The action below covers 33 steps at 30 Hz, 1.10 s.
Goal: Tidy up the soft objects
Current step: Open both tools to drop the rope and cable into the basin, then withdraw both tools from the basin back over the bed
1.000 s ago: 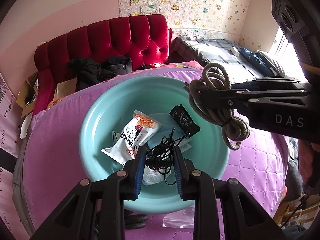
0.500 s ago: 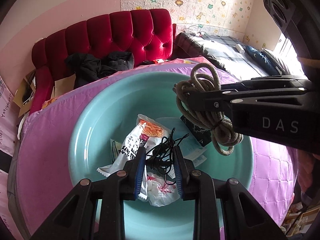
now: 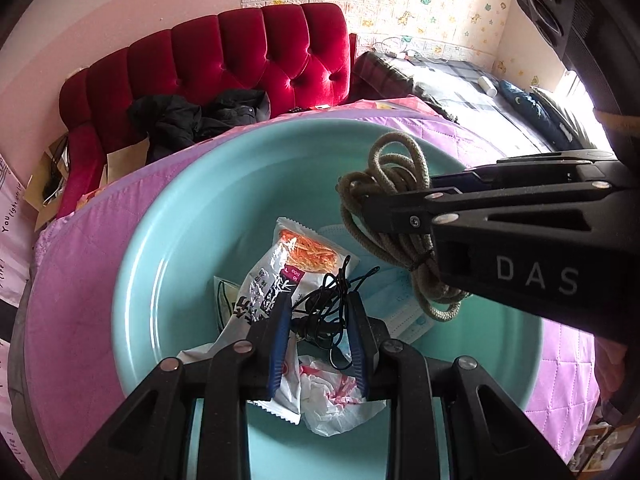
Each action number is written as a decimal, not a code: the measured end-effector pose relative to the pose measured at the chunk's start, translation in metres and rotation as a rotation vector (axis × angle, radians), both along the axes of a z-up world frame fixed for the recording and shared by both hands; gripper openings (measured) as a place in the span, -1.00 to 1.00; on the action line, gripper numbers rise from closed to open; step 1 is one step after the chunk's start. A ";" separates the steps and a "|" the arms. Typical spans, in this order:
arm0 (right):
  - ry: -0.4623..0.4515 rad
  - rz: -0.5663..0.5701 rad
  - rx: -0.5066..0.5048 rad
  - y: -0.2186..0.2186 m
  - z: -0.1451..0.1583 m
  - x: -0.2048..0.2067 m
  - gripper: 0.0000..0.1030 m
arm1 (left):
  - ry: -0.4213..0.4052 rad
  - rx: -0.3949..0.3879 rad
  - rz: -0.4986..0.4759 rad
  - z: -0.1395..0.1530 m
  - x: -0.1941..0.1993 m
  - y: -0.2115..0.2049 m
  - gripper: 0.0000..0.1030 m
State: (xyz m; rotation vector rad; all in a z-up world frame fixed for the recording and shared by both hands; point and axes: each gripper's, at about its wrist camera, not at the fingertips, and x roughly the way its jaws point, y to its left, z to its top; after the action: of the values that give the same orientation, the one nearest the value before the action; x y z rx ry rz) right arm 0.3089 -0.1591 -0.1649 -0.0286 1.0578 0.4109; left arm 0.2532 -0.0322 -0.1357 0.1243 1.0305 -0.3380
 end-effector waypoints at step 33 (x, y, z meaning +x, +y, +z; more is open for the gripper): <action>-0.056 -0.070 0.012 -0.020 0.038 -0.037 1.00 | -0.092 0.099 0.115 0.031 -0.040 0.017 1.00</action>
State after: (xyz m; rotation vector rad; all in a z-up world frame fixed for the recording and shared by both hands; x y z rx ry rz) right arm 0.2724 -0.1796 -0.1266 0.0074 0.9981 0.3508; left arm 0.2128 -0.0147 -0.1042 0.1674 0.9592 -0.1754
